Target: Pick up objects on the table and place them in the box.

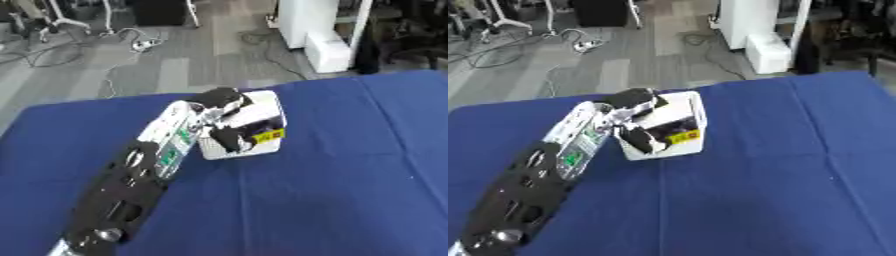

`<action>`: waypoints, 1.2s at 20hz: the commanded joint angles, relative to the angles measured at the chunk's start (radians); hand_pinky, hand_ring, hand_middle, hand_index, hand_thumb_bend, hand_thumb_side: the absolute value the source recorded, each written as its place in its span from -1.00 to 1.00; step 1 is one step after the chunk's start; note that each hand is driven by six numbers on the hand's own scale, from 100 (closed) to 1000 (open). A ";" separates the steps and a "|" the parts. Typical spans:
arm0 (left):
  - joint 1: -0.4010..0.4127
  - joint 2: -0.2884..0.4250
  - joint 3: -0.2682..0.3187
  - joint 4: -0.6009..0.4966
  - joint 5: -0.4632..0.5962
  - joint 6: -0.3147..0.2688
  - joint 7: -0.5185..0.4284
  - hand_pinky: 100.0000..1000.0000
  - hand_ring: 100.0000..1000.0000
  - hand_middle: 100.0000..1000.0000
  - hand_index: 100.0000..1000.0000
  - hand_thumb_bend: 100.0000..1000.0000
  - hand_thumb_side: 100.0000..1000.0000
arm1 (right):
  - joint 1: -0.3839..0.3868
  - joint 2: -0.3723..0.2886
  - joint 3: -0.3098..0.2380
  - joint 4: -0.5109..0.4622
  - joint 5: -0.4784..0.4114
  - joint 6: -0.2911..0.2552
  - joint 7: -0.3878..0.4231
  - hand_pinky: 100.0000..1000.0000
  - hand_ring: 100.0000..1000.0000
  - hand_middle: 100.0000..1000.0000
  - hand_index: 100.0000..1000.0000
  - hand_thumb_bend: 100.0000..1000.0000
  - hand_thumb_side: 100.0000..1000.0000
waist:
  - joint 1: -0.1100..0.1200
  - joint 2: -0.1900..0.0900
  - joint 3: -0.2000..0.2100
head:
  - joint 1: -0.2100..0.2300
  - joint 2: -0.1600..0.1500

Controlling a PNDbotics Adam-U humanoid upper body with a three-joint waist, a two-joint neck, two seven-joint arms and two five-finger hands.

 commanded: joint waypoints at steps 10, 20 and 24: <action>-0.063 0.025 0.037 -0.016 -0.054 0.010 0.119 -1.00 -0.69 -0.29 -0.35 -0.77 -0.76 | -0.009 -0.025 -0.009 -0.013 0.007 0.003 0.001 -0.56 -0.21 -0.23 -0.04 -1.00 1.00 | -0.004 -0.011 0.002 | 0.007 -0.012; -0.105 0.040 0.053 0.130 -0.089 -0.028 0.411 -1.00 -0.69 -0.31 -0.51 -0.68 -0.81 | -0.010 -0.026 -0.008 -0.013 0.002 0.004 0.000 -0.56 -0.21 -0.23 -0.04 -1.00 1.00 | -0.003 -0.013 0.000 | 0.013 -0.014; -0.123 0.036 0.060 0.223 -0.144 -0.038 0.486 -1.00 -0.67 -0.32 -0.51 -0.66 -0.83 | -0.011 -0.025 -0.008 -0.013 0.001 0.006 0.000 -0.56 -0.21 -0.23 -0.04 -1.00 1.00 | -0.003 -0.013 -0.002 | 0.016 -0.014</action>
